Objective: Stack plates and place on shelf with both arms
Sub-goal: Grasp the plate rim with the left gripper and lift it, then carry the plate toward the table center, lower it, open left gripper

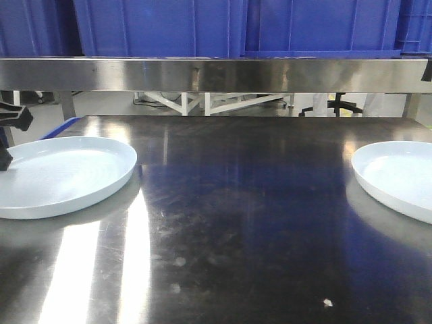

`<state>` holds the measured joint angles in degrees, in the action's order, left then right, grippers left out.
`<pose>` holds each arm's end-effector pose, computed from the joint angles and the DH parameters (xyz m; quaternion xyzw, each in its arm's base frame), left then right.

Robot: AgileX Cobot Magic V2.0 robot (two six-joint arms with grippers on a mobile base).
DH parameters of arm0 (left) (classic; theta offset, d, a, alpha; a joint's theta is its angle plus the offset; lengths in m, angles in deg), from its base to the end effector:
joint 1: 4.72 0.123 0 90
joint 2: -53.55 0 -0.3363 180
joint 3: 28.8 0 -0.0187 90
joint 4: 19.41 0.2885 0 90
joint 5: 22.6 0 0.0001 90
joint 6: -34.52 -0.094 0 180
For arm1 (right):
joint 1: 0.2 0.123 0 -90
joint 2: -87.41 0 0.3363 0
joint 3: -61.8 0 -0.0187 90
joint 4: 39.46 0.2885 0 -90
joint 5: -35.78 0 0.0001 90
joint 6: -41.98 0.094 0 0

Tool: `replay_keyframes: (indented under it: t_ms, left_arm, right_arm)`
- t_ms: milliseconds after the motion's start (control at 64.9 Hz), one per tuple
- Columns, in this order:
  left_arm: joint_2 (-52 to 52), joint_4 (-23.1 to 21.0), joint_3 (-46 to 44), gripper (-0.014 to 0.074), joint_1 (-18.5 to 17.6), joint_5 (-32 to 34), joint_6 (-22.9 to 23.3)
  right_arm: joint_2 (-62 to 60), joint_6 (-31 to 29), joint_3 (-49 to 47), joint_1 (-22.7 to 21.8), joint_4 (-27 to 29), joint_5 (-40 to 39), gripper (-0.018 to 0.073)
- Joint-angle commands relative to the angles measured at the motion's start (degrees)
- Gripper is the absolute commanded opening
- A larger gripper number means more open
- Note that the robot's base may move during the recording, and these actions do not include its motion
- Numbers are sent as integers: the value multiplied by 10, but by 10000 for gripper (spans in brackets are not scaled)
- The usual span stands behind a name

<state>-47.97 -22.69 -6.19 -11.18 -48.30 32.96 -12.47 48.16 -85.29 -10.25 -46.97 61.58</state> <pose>0.3611 -0.0432 0.2249 0.0459 0.9643 -0.0298 0.2591 0.2719 -0.0536 0.2882 0.0871 0.9312 -0.0592 0.3490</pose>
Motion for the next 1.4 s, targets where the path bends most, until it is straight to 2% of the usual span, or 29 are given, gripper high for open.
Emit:
replay_keyframes:
  t_ms: [0,308,447,571,879,1018,1249,1388]
  left_arm:
    - [40,-4,-29,94,-1,6,4]
    - [99,-63,-117,94,-1,-62,2]
    - [101,-65,-145,94,-18,-74,-1]
    - [101,-68,-153,94,-50,-65,-1]
    - [80,-105,-154,94,-162,-3,-1]
    - [49,-113,-173,94,-206,4,-1]
    - [-8,-114,-216,94,-256,6,-1]
    - [-35,-117,-233,94,-266,8,-1]
  right_arm:
    - [-12,-5,-21,-4,-10,-30,498]
    - [-12,-5,-21,-4,-10,-30,498]
    - [-12,-5,-21,-4,-10,-30,498]
    - [-12,-5,-21,-4,-10,-30,498]
    - [-12,-5,-21,-4,-10,-29,498]
    - [-12,-5,-21,-4,-10,-29,498]
    - [-12,-5,-21,-4,-10,-26,498]
    - [-12,-5,-21,-4,-10,-25,498]
